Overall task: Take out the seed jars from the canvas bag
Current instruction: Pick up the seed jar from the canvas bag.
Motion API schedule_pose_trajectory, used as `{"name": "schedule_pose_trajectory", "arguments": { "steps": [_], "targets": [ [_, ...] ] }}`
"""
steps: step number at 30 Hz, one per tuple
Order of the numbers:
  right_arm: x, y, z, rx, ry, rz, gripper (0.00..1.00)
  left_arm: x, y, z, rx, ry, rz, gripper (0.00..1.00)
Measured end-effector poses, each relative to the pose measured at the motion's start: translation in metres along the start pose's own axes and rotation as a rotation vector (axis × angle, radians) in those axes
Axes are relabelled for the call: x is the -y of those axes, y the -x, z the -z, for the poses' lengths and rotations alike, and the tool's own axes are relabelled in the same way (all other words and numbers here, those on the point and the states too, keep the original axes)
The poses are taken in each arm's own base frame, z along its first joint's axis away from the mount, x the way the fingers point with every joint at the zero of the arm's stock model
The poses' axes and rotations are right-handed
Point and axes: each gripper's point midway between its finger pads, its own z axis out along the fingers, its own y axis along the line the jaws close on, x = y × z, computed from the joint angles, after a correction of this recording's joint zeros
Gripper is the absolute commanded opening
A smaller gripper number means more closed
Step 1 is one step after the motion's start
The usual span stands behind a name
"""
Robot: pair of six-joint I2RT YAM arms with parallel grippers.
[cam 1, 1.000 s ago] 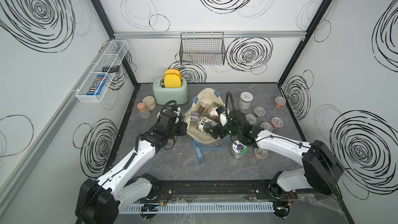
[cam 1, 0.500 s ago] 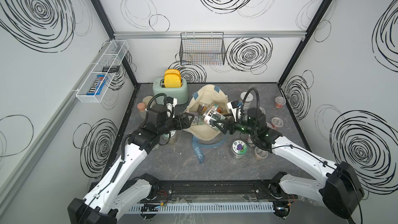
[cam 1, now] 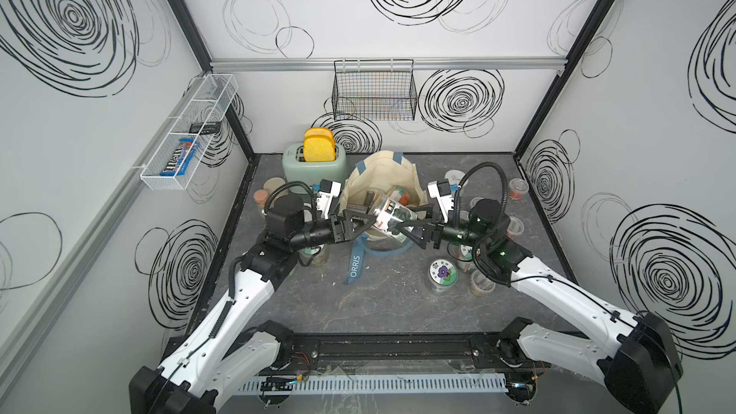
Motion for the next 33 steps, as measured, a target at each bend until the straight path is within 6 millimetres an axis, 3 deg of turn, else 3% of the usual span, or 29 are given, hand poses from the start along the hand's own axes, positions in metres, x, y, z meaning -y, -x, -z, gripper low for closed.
{"name": "schedule_pose_trajectory", "arguments": {
  "steps": [11, 15, 18, 28, 33],
  "targets": [
    [-0.031, 0.001, -0.015, -0.03, 0.116, -0.011, 0.77, 0.032, 0.001, 0.001, -0.001, -0.21, 0.044, 0.96],
    [-0.031, 0.003, -0.02, -0.02, 0.107, -0.01, 0.77, 0.034, 0.003, 0.002, 0.009, -0.224, 0.057, 1.0],
    [-0.034, 0.003, -0.023, -0.021, 0.114, -0.008, 0.77, 0.035, 0.003, 0.002, 0.008, -0.229, 0.058, 0.93],
    [-0.03, 0.001, -0.027, -0.018, 0.096, -0.017, 0.78, 0.028, 0.005, 0.003, 0.029, -0.211, 0.056, 0.89],
    [-0.028, 0.001, -0.028, -0.013, 0.084, -0.017, 0.88, 0.025, 0.007, 0.003, 0.042, -0.199, 0.047, 0.88]
  ]
}}
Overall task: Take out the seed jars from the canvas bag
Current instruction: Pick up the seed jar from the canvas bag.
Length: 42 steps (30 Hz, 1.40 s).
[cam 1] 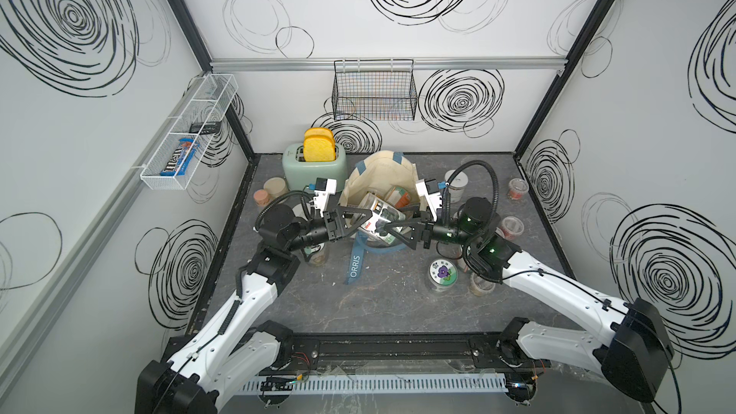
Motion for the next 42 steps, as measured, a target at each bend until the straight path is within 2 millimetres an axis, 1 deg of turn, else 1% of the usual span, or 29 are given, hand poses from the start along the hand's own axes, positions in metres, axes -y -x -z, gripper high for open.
{"name": "schedule_pose_trajectory", "arguments": {
  "steps": [4, 5, 11, 15, 21, 25, 28, 32, 35, 38, 40, 42],
  "targets": [
    [0.001, -0.004, -0.002, -0.012, -0.009, -0.005, 0.99, -0.006, 0.003, 0.002, 0.015, 0.031, -0.009, 0.87],
    [-0.001, -0.006, -0.003, -0.015, -0.005, -0.003, 1.0, -0.008, 0.005, 0.002, 0.02, 0.041, -0.01, 0.87],
    [0.002, -0.008, -0.003, -0.018, -0.024, -0.001, 0.97, -0.016, 0.011, 0.008, 0.046, 0.091, -0.022, 0.87],
    [0.008, -0.005, -0.002, -0.007, -0.048, -0.004, 0.98, -0.026, 0.015, 0.012, 0.071, 0.131, -0.011, 0.86],
    [0.017, -0.002, -0.002, -0.002, -0.072, -0.011, 0.97, -0.034, 0.018, 0.015, 0.085, 0.163, -0.002, 0.86],
    [0.026, 0.0, 0.001, 0.0, -0.11, -0.026, 0.97, -0.041, 0.024, 0.025, 0.123, 0.202, -0.011, 0.84],
    [0.036, 0.001, 0.005, 0.0, -0.152, -0.043, 0.97, -0.052, 0.032, 0.038, 0.174, 0.275, -0.018, 0.84],
    [0.045, 0.001, 0.014, -0.003, -0.206, -0.061, 0.97, -0.069, 0.048, 0.065, 0.281, 0.421, -0.034, 0.85],
    [0.046, 0.004, 0.022, 0.004, -0.229, -0.064, 0.97, -0.075, 0.06, 0.086, 0.366, 0.52, -0.063, 0.85],
    [0.043, 0.008, 0.033, 0.017, -0.243, -0.061, 0.97, -0.074, 0.073, 0.108, 0.453, 0.613, -0.101, 0.85],
    [0.043, 0.009, 0.039, 0.025, -0.25, -0.061, 0.97, -0.074, 0.085, 0.126, 0.526, 0.691, -0.132, 0.85],
    [0.043, 0.009, 0.044, 0.027, -0.258, -0.063, 0.97, -0.08, 0.098, 0.148, 0.611, 0.789, -0.158, 0.85]
  ]
}}
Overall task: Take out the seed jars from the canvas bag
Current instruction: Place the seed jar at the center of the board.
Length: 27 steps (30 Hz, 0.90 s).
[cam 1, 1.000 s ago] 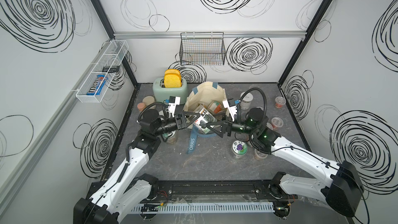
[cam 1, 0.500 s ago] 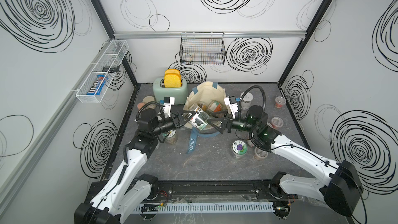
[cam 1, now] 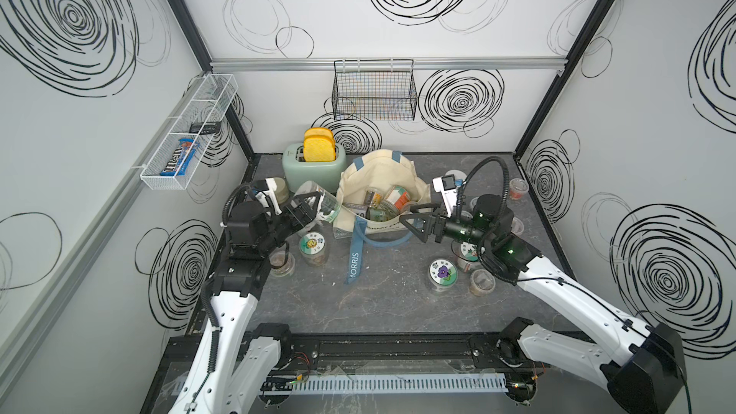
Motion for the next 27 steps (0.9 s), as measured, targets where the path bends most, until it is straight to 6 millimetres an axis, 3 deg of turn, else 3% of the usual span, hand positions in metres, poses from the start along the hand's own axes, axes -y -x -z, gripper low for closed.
{"name": "schedule_pose_trajectory", "arguments": {
  "steps": [5, 11, 16, 27],
  "targets": [
    [0.004, -0.006, 0.009, -0.014, -0.014, -0.014, 0.97, -0.06, 0.026, 0.009, 0.16, 0.282, -0.014, 0.86],
    [0.012, -0.021, 0.017, -0.045, -0.031, -0.04, 0.97, -0.125, 0.038, 0.021, 0.263, 0.534, 0.0, 0.85],
    [0.015, -0.03, 0.024, -0.054, -0.042, -0.052, 0.97, -0.163, 0.047, 0.019, 0.307, 0.667, 0.001, 0.86],
    [0.026, -0.039, 0.034, -0.075, -0.056, -0.085, 0.97, -0.232, 0.038, 0.015, 0.296, 0.869, 0.031, 0.87]
  ]
}}
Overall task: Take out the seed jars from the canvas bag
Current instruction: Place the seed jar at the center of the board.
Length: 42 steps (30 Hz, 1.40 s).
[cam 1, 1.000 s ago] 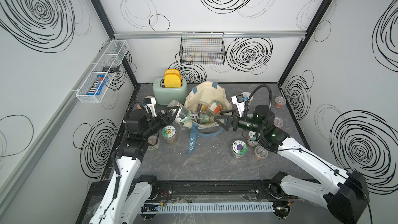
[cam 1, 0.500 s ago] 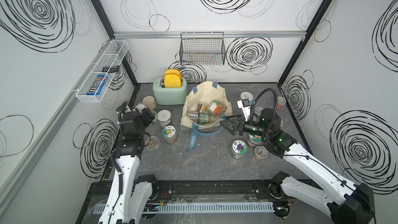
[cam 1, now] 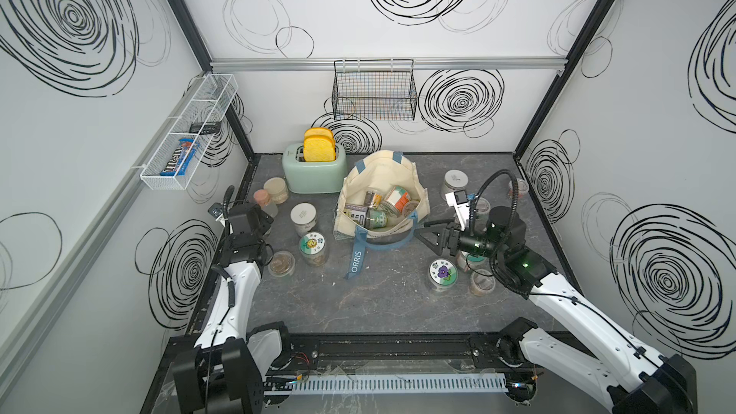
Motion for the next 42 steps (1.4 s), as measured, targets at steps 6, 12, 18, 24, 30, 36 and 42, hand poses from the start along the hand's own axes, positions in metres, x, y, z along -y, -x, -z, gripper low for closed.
{"name": "schedule_pose_trajectory", "arguments": {
  "steps": [6, 12, 18, 24, 30, 36, 42],
  "targets": [
    [0.006, -0.009, -0.001, -0.032, -0.002, -0.029, 0.97, -0.011, -0.009, -0.019, -0.012, 0.058, 0.012, 0.89],
    [0.005, -0.01, -0.001, -0.04, 0.008, -0.034, 0.97, -0.02, -0.026, -0.032, -0.036, 0.09, 0.015, 0.92],
    [0.007, -0.013, -0.004, -0.059, 0.014, -0.062, 0.97, -0.022, -0.038, -0.04, -0.066, 0.107, 0.013, 0.96],
    [0.005, -0.013, -0.005, -0.059, 0.026, -0.067, 0.97, -0.009, -0.03, -0.034, -0.058, 0.077, 0.01, 0.96],
    [0.004, -0.01, -0.005, -0.058, 0.025, -0.069, 0.99, 0.024, 0.0, 0.003, -0.006, -0.031, 0.01, 0.96],
    [-0.002, 0.022, -0.015, -0.043, 0.005, -0.058, 0.95, 0.087, 0.039, 0.068, 0.066, -0.251, -0.047, 0.96],
    [0.003, 0.058, -0.036, -0.043, -0.059, -0.038, 0.9, 0.175, 0.039, 0.131, -0.009, -0.523, -0.225, 0.96]
  ]
}}
